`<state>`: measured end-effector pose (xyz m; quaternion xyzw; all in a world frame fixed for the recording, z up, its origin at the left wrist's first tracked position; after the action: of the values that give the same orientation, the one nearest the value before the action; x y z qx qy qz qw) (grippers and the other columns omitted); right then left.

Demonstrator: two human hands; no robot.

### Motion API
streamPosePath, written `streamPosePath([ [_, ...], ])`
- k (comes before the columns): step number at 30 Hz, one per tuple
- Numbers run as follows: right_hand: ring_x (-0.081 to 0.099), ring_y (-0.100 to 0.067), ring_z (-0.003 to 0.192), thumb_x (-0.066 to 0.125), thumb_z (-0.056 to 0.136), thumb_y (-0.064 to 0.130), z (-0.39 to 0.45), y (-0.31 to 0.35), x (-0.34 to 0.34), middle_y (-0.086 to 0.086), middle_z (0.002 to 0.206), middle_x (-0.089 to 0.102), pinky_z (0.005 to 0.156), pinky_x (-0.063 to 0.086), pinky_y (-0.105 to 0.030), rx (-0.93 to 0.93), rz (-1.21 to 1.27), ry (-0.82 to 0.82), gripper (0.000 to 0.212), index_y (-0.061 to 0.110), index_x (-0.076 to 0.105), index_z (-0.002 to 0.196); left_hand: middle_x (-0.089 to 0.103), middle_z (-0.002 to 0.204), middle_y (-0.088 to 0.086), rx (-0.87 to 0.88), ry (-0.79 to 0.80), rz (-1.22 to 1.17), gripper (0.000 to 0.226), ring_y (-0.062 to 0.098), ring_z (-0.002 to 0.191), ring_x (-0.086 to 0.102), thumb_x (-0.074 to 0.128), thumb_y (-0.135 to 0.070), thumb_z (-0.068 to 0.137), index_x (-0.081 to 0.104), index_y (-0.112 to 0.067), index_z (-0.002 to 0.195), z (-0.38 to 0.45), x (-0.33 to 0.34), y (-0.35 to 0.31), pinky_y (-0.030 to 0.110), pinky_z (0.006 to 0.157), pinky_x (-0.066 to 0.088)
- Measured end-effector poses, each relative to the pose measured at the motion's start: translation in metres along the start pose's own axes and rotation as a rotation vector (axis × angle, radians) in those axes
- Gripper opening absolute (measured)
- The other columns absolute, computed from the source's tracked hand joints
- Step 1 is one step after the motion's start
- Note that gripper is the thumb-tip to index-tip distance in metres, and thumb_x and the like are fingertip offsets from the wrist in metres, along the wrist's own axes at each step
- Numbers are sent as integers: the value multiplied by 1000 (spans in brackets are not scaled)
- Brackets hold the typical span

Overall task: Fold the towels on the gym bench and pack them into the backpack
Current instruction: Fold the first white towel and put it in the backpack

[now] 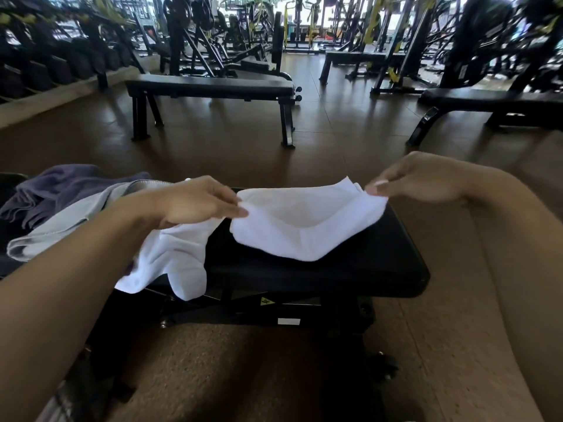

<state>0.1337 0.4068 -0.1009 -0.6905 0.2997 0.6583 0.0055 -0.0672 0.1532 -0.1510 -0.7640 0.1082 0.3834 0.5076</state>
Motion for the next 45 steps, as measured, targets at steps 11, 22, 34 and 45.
streamPosePath([
  [11, 73, -25, 99, 52, 105, 34, -1, -52, 85, -6, 109, 76, 79, 62, -38, 309, 331, 311, 30, 13, 72, 113, 74, 92, 22, -299, 182, -401, 32, 31, 77, 73, 44, -21, 108, 65, 2, 111, -7, 50, 33, 42, 80, 59],
  [22, 64, -17, 67, 57, 103, 28, 42, -65, 52, -9, 86, 70, 53, 50, -25, 148, 532, -286, 23, 12, 70, 95, 60, 85, 11, -350, -370, -473, 25, 25, 66, 60, 42, -22, 109, 58, -10, 94, 15, 12, 46, 35, 57, 53],
  [34, 65, -23, 104, 75, 88, 43, 87, -87, 85, -1, 111, 70, 82, 46, -29, 227, 400, -371, 34, 20, 74, 113, 37, 90, -14, -371, -530, 164, 24, 15, 86, 49, 53, -32, 102, 66, -13, 109, 37, 1, 38, 26, 70, 33],
  [45, 55, -19, 91, 80, 82, 42, 85, -74, 80, 2, 100, 58, 64, 38, -27, 167, 183, -294, 30, 19, 60, 86, 62, 89, -2, -297, -347, -65, 25, 16, 84, 64, 79, -28, 79, 68, -14, 96, 55, 17, 60, 32, 77, 56],
])
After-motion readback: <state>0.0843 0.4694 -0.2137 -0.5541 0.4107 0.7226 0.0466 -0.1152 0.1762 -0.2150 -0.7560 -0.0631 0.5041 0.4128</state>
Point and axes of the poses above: each hand's wrist, its own z-axis towards the middle knuckle, its own x-axis out of the palm, y = z × x, the point moved 8 cm from there along z, towards the middle knuckle
